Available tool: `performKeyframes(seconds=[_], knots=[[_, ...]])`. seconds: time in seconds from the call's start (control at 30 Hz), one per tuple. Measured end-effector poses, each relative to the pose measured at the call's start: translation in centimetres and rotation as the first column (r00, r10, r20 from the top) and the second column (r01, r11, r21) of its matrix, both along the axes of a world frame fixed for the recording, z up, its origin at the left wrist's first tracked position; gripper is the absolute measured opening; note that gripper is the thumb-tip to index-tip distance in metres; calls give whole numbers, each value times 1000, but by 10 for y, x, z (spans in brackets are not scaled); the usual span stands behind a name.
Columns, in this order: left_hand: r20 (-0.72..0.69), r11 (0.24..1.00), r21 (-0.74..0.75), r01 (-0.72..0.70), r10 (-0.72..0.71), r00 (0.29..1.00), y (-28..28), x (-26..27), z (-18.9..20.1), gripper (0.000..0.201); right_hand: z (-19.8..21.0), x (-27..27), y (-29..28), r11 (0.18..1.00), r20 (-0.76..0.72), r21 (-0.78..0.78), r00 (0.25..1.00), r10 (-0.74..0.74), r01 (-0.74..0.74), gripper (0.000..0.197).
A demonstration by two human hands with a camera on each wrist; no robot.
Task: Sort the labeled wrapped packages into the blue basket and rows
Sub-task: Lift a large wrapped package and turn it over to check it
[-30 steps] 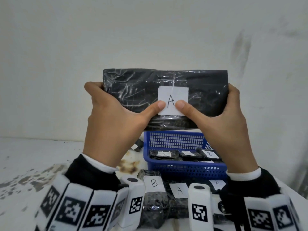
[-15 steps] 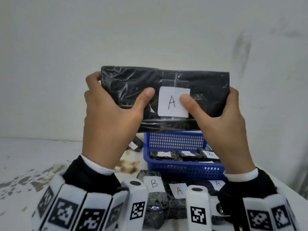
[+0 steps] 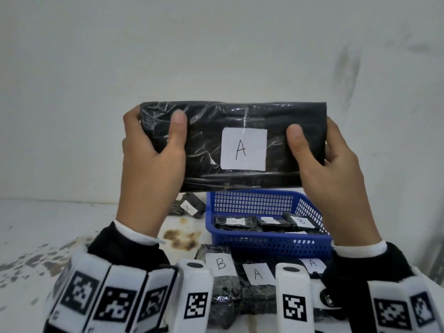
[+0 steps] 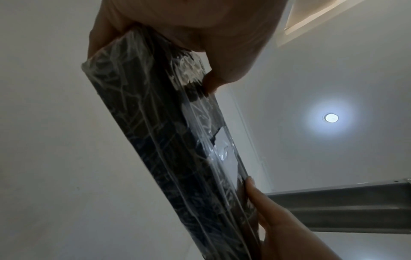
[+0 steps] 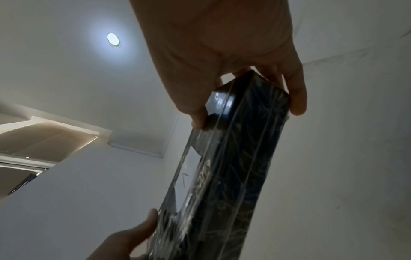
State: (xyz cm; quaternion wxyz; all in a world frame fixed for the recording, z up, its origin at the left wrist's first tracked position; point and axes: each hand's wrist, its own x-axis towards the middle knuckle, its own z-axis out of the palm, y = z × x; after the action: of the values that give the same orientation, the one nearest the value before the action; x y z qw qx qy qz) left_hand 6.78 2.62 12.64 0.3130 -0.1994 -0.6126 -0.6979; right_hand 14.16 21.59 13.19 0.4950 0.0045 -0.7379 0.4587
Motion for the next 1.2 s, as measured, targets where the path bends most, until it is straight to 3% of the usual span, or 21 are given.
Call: performKeyframes(seconds=[0.33, 0.63, 0.83, 1.03, 1.2], knots=[[44, 998, 65, 12, -15, 999, -2, -3, 3, 16, 3, 1, -1, 995, 45, -83, 997, 63, -60, 36], [5, 1000, 23, -8, 8, 1000, 1, 3, 2, 34, 0, 0, -4, 997, 43, -72, 999, -15, 18, 43], [-12, 1000, -26, -6, 5, 1000, 5, 11, 2, 69, 1, 4, -9, 997, 28, -72, 999, -40, 42, 52], [-5, 998, -20, 58, -58, 998, 5, 10, 1, 59, 0, 6, -11, 998, 42, -43, 998, -53, 55, 77], [28, 971, -76, 226, -225, 974, -1, 10, 3, 54, 2, 9, -5, 995, 64, -73, 996, -57, 62, 77]])
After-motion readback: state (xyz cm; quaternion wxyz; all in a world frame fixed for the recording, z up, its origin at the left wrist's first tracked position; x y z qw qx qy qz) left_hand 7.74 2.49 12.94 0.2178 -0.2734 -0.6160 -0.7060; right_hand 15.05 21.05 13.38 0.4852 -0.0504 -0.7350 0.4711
